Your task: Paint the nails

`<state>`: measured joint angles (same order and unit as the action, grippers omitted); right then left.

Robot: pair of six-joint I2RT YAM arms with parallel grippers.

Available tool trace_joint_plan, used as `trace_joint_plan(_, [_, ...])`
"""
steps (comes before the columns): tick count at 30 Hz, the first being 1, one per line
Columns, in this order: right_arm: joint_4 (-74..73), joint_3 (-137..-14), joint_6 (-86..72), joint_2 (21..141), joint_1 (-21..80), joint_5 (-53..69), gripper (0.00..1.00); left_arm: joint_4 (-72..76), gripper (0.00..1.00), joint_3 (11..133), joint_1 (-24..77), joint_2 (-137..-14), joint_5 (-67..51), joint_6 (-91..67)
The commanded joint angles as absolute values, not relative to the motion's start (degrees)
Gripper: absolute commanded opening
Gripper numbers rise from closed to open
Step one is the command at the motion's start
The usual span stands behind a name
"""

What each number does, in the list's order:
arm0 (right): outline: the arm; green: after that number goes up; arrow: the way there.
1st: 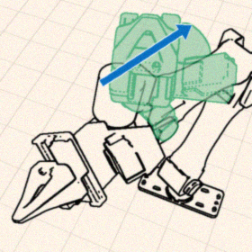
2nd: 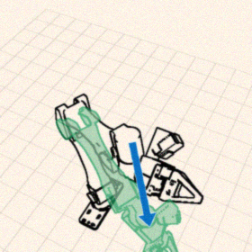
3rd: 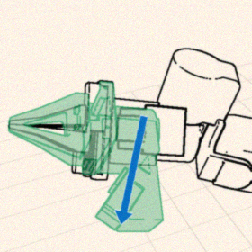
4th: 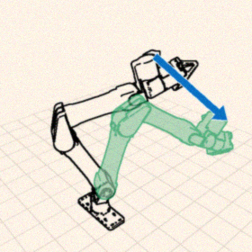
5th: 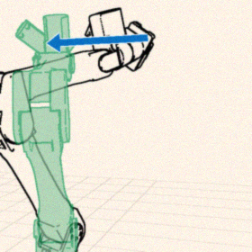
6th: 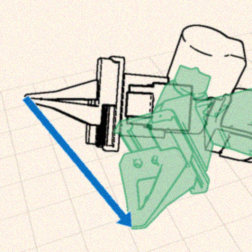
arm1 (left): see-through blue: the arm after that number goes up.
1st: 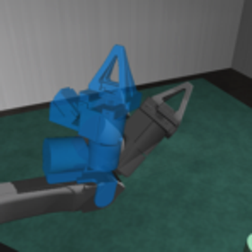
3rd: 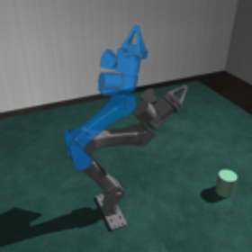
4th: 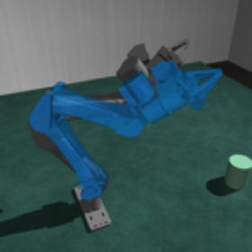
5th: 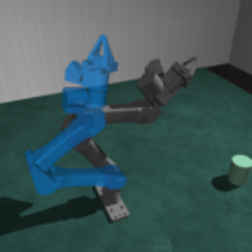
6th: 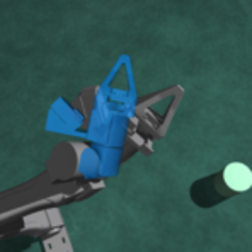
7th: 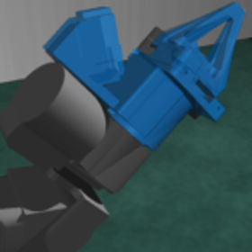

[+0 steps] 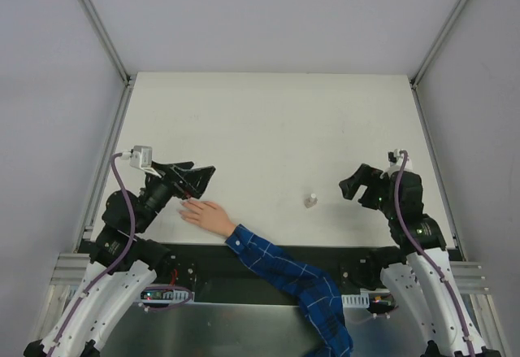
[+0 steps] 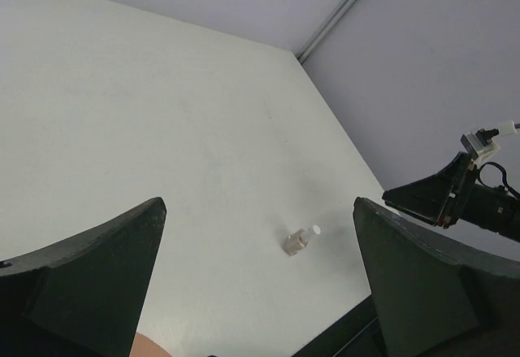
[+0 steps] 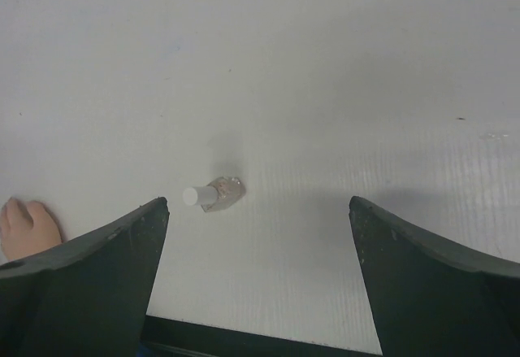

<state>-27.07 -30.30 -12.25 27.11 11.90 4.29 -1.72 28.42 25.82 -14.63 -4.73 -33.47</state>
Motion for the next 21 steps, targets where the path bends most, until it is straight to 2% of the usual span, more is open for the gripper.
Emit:
trace_joint_plan(1, [-36.12, -36.73, -8.88, 28.21, 12.13, 0.35, 0.96, -6.68, 0.99, 31.11, 25.75, -14.42, -9.58, -32.69])
trace_joint_plan(7, [-39.63, -40.08, -7.64, 29.44, 12.13, 1.50, 0.96, -7.64, 0.99, 32.78, 25.75, -13.45, -10.11, -32.26])
trace_joint_plan(13, [-46.21, -44.37, -9.66, 36.19, 14.14, -2.17, 0.96, -16.25, 0.99, 39.62, 25.84, -19.41, -10.98, -31.38])
trace_joint_plan(21, [-49.23, -48.52, -15.02, 46.22, 33.73, -14.50, 0.97, -19.51, 0.99, 40.87, 25.75, -25.14, -13.36, -31.02])
